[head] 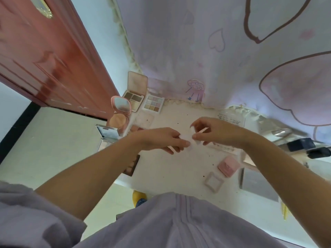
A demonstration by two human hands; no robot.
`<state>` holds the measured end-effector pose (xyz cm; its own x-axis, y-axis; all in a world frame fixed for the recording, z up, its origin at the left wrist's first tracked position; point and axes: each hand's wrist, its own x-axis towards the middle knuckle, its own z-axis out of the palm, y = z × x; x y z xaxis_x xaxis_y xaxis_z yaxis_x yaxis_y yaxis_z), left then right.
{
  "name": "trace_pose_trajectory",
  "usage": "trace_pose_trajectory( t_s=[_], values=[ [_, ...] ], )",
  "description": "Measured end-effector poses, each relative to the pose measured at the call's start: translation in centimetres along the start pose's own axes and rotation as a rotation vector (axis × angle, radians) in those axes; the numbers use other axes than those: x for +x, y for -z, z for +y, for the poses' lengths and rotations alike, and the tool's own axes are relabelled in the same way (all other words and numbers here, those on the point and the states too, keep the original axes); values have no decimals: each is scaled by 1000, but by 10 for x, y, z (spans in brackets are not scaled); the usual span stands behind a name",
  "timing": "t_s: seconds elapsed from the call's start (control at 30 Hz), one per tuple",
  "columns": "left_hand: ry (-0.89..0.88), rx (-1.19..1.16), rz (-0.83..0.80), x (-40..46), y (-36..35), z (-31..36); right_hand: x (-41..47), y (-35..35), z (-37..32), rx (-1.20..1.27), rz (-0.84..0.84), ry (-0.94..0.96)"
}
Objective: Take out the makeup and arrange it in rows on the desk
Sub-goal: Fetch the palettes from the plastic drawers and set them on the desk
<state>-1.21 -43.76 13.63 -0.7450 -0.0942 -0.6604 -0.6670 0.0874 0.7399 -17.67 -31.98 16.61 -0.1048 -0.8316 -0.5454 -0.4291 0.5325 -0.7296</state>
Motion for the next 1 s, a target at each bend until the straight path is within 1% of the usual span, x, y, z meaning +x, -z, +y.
trace_pose_trajectory(
  t_s=[0.03, 0.13, 0.17, 0.23, 0.37, 0.43, 0.5, 0.57, 0.63, 0.73, 0.8, 0.9, 1.0],
  values=[
    [-1, -25, 11, 2, 10, 1, 2, 6, 1, 87, 55, 1],
    [-40, -62, 168, 18, 34, 6, 18, 14, 16, 414, 226, -61],
    [-50, -96, 207, 26, 39, 8, 25, 13, 22, 482, 270, -91],
    [-52, -130, 285, 44, 47, 12, 42, 6, 34, 531, 360, -137],
    [-45, -108, 426, 83, 53, 14, 81, -3, 36, 429, 514, -162],
    [-68, -73, 538, 99, 56, 15, 101, -1, 37, 346, 564, -162],
    [-57, 44, 678, 113, 59, 16, 122, 1, 45, 211, 619, -162],
    [-14, 138, 762, 123, 59, 16, 132, 2, 42, 78, 685, -175],
    [42, 188, 801, 131, 57, 15, 138, 0, 40, -16, 734, -168],
    [142, 236, 856, 137, 53, 11, 146, -6, 50, -134, 751, -186],
    [180, 285, 857, 136, 50, 8, 147, -9, 54, -192, 745, -194],
    [195, 345, 831, 134, 49, 5, 147, -8, 55, -184, 716, -172],
    [198, 323, 825, 127, 47, 11, 134, 0, 52, -110, 706, -98]
  ],
)
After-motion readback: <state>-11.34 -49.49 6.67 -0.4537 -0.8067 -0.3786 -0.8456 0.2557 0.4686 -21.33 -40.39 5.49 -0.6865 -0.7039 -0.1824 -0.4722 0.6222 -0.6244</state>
